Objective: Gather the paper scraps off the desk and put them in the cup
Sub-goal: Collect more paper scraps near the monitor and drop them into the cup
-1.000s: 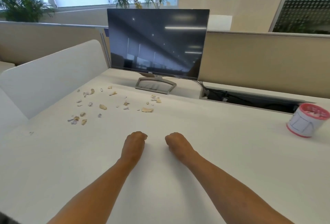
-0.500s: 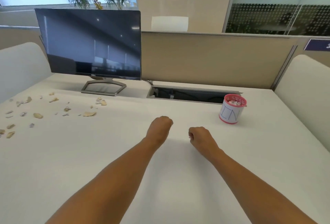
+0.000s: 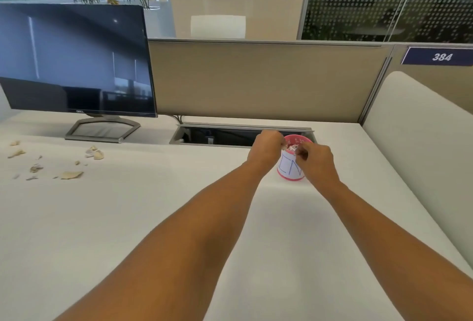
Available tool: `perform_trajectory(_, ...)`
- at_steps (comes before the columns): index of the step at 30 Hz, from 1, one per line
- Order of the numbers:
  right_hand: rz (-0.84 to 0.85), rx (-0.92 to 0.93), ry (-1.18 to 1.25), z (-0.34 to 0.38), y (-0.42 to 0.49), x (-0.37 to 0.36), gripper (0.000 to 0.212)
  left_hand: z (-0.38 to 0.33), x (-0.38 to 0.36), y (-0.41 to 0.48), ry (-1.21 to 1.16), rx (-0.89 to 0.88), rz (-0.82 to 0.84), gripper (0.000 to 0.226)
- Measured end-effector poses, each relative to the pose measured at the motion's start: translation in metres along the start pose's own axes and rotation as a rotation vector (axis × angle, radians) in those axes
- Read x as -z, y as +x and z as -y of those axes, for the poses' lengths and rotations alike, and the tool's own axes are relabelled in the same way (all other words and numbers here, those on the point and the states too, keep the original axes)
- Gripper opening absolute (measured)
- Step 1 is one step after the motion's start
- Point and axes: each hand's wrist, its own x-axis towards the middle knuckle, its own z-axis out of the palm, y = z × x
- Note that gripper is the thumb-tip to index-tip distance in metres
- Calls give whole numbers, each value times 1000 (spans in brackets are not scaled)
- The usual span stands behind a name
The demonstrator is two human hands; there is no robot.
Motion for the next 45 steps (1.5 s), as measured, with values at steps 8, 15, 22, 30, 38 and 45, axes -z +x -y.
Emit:
perform_trajectory(8, -28, -30, 71, -14, 42, 2, 16, -21, -15, 40, -37, 35, 70, 25)
perform_trajectory(15, -23, -53, 88, -16, 49, -5, 23, -19, -20, 45, -67, 53, 99, 29)
perform_trajectory(22, -56, -65, 103, -6, 34, -5, 20, -10, -12, 30, -120, 54, 8, 31)
perform_trajectory(30, 59, -53, 71, 41, -11, -28, 21, 51, 4, -26, -96, 88, -2, 34)
perform_trajectory(38, 285, 51, 32, 115, -55, -85, 22, 163, 50, -95, -48, 241, -32, 30)
perform_trajectory(45, 399, 180, 95, 191, -78, -147, 27, 277, 112, -153, 14, 446, -83, 33)
